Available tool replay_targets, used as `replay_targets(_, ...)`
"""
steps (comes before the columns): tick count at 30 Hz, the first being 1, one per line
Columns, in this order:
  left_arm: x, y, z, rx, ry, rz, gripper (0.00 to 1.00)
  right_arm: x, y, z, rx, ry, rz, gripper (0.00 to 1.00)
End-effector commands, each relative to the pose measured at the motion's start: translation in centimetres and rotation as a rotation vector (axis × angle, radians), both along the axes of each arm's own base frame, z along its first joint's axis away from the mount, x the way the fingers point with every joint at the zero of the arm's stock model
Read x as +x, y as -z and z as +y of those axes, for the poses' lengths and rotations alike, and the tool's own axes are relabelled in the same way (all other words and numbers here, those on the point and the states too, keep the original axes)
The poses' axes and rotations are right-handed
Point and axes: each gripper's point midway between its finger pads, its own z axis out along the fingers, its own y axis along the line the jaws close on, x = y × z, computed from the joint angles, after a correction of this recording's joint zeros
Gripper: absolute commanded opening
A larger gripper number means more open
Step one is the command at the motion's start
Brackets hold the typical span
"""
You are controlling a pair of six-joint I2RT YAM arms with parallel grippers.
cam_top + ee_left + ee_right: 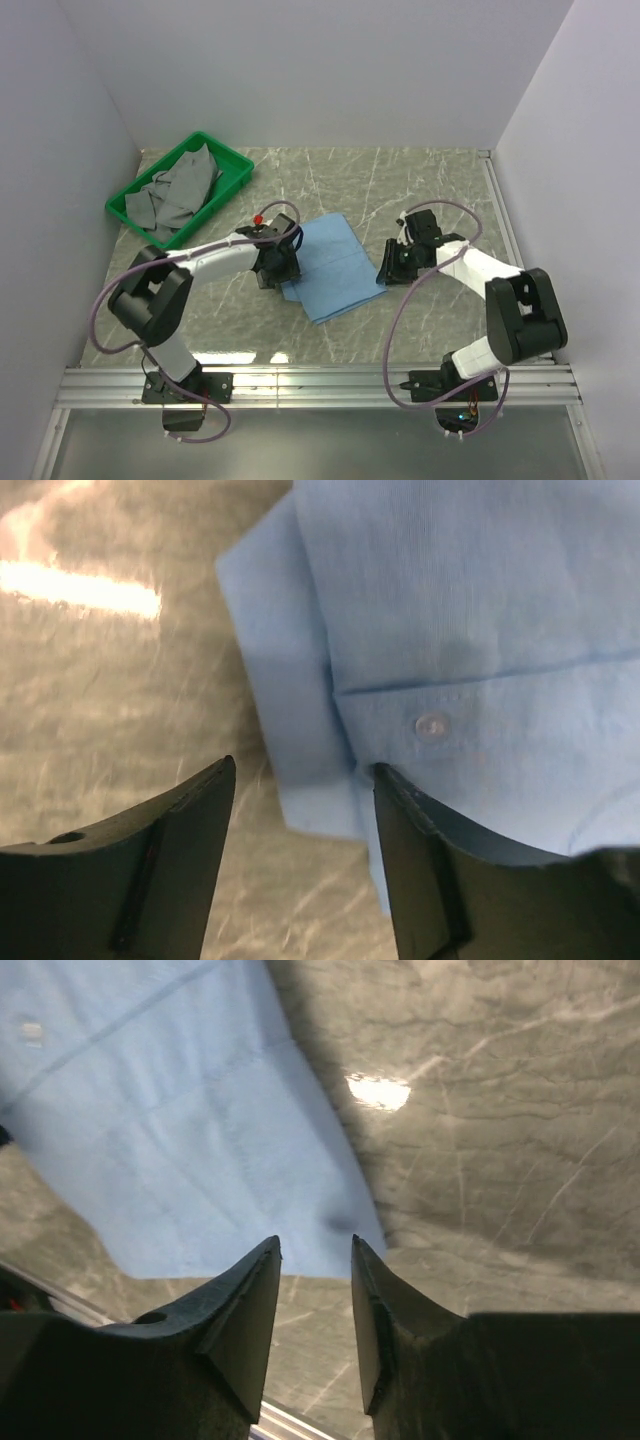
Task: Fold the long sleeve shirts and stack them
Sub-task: Fold the shirt
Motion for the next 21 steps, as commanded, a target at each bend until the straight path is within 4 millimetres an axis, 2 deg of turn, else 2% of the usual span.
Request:
replay_targets(1, 3.0, -0.8, -1.0, -0.003, -0.014, -0.074, 0.63, 0.1, 1.0, 0.0, -0.036, -0.02, 0.028, 0.37)
replay_targets(5, 4.6, 0.5, -0.6, 0.033, -0.007, -0.055, 0.61, -1.2, 2.6, 0.3, -0.046, -0.04, 0.097, 0.22)
replay_targets(7, 5.3, 0.9, -0.5, 0.04, -0.003, -0.054, 0.61, -1.9, 2.7, 0.9, -0.033, -0.065, 0.115, 0.17)
replay_targets(10, 7.4, 1.4, 0.1, 0.068, 0.007, -0.058, 0.6, -3.5, 2.2, 3.2, 0.012, -0.129, 0.137, 0.13)
replay_targets(11, 8.8, 1.6, 0.4, 0.078, 0.013, -0.066, 0.6, -4.5, 1.9, 4.8, 0.039, -0.154, 0.153, 0.13)
replay_targets(13, 10.5, 1.6, 0.5, 0.089, 0.025, -0.081, 0.6, -5.5, 1.3, 7.4, 0.114, -0.203, 0.167, 0.13)
replay_targets(14, 12.3, 1.6, 0.6, 0.102, 0.038, -0.098, 0.61, -6.8, 1.2, 9.2, 0.138, -0.231, 0.196, 0.13)
replay_targets(16, 14.3, 1.4, 0.7, 0.119, 0.053, -0.123, 0.62, -7.1, -0.3, 12.8, 0.227, -0.299, 0.171, 0.13)
replay_targets(17, 16.3, 0.9, 0.8, 0.135, 0.06, -0.162, 0.63, -7.2, -0.2, 14.0, 0.236, -0.307, 0.186, 0.13)
replay_targets(18, 17.3, 0.6, 0.8, 0.143, 0.063, -0.184, 0.64, -8.3, -0.6, 15.8, 0.242, -0.367, 0.18, 0.14)
replay_targets(19, 18.2, 0.1, 0.9, 0.147, 0.063, -0.212, 0.65, -7.5, -1.9, 17.5, 0.265, -0.402, 0.14, 0.16)
replay_targets(20, 19.9, -1.0, 1.0, 0.138, 0.057, -0.264, 0.66, -7.7, -1.9, 18.5, 0.273, -0.43, 0.147, 0.17)
replay_targets(21, 20.5, -1.6, 1.1, 0.127, 0.05, -0.283, 0.67, -7.5, -2.4, 19.3, 0.283, -0.447, 0.133, 0.18)
